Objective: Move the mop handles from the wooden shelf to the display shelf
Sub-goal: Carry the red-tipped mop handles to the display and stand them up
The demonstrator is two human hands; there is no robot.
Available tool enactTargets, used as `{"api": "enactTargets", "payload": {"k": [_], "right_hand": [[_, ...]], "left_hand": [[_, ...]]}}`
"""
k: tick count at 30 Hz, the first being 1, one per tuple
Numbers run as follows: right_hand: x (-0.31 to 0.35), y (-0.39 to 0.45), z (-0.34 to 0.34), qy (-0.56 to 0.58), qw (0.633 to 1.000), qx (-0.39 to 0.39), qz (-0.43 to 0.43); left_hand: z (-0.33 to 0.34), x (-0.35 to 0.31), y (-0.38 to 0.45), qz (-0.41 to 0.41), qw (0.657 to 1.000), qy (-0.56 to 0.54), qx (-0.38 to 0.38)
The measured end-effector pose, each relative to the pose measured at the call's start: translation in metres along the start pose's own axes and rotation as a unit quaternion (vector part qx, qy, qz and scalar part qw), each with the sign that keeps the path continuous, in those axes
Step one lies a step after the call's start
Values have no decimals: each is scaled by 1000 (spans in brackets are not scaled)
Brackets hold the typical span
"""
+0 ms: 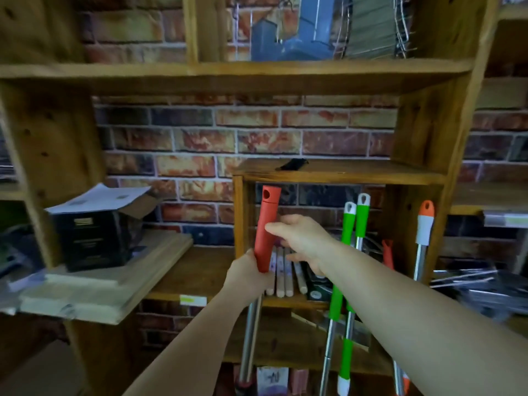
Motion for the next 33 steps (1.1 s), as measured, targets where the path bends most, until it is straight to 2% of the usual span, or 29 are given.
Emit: {"api": "enactTargets", "payload": {"k": [6, 11, 21, 25, 30, 33], "right_hand": [[30, -26, 26, 5, 1000, 13, -6], [39, -30, 48, -7, 1000, 24, -11], [53, -26, 97, -55, 998, -1, -8], [58, -33, 109, -71, 997, 20, -4], [67, -52, 124, -53, 998, 42, 6], [73, -65, 134, -15, 999, 39, 7]], "left_hand": [[-28, 19, -31, -5, 999, -24, 31], [-49, 34, -30, 19, 997, -26, 67], [-80, 63, -27, 55, 988, -28, 139], [-86, 71, -35, 56, 985, -39, 156], [-93, 79, -50, 63, 977, -88, 182], [-96, 80, -64, 57, 964, -120, 229]]}}
Point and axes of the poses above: each hand's wrist, its own y-axis towards the middle knuckle, its own z-axis out of the palm, x = y × z, the point moved 4 cm from there along y, towards the middle knuckle, and after that the axes turned 11 degrees about -z, right-handed, at the moved point
